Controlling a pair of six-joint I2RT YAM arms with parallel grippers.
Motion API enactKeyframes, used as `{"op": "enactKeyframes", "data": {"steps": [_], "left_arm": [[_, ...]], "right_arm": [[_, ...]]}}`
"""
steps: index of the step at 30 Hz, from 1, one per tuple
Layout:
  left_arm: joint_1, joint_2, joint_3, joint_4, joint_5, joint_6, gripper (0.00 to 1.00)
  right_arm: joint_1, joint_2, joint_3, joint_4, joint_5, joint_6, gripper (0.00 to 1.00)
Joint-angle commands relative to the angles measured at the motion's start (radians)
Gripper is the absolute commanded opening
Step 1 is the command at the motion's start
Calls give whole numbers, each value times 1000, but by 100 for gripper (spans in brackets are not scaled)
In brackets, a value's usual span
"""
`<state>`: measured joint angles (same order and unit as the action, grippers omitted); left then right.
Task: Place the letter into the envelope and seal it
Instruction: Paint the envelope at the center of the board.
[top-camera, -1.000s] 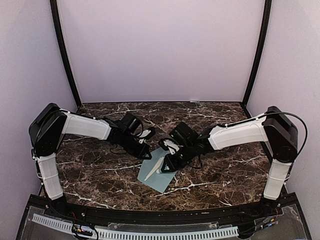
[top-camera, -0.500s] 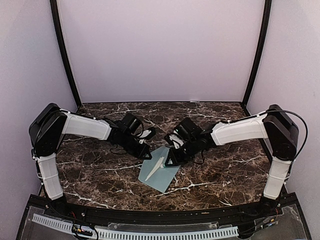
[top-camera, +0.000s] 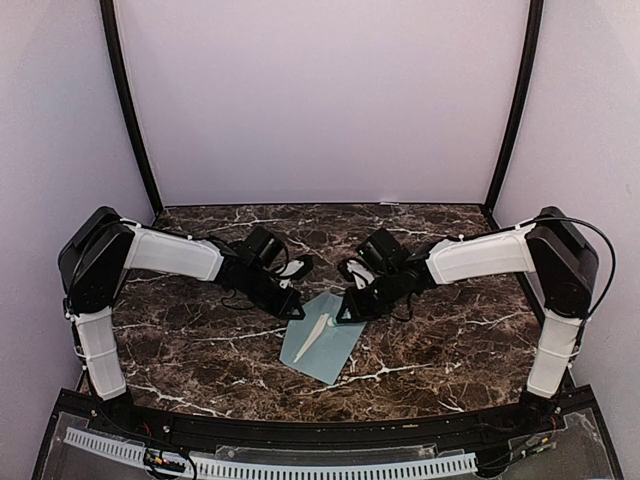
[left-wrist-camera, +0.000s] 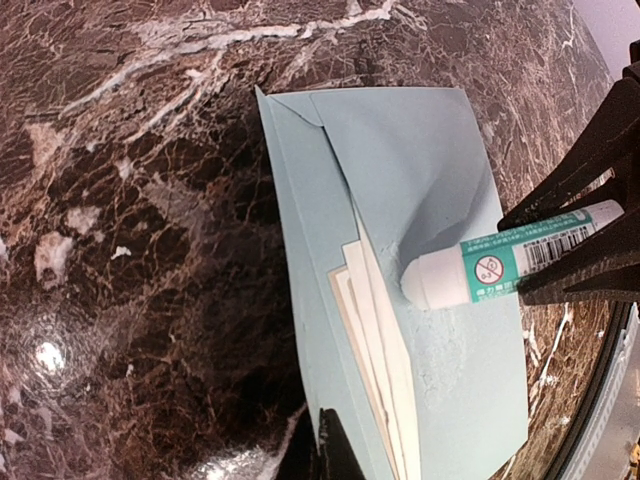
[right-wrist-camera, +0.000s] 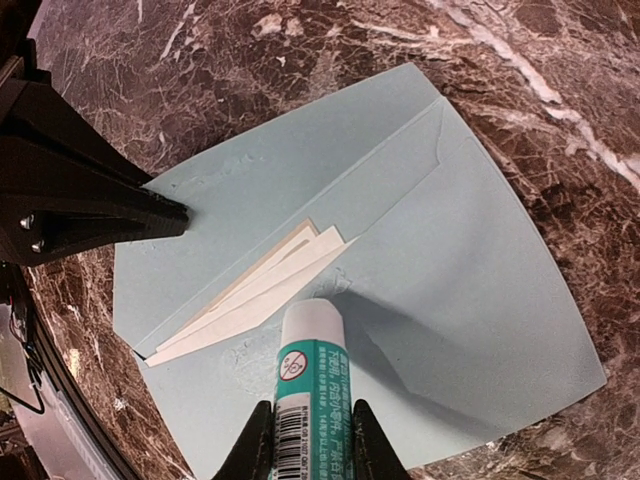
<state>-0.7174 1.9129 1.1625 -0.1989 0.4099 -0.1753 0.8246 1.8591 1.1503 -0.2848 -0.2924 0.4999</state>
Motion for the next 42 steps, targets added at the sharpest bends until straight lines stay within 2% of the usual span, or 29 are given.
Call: {"op": "enactKeyframes", "data": {"steps": [1, 10, 35, 42], "left_arm": [[-11, 5, 14, -29, 5, 19, 0], [-11, 5, 14, -28, -11, 11, 0], [-12, 7, 12, -28, -23, 2, 0], [-12, 7, 12, -30, -19, 6, 0]], "right_arm": [[-19, 32, 15, -17, 53, -17, 0], [-6, 2, -26, -4, -31, -30, 0], [144, -21, -32, -53, -98, 24, 0], [147, -26, -14, -81, -21, 28, 0]]}}
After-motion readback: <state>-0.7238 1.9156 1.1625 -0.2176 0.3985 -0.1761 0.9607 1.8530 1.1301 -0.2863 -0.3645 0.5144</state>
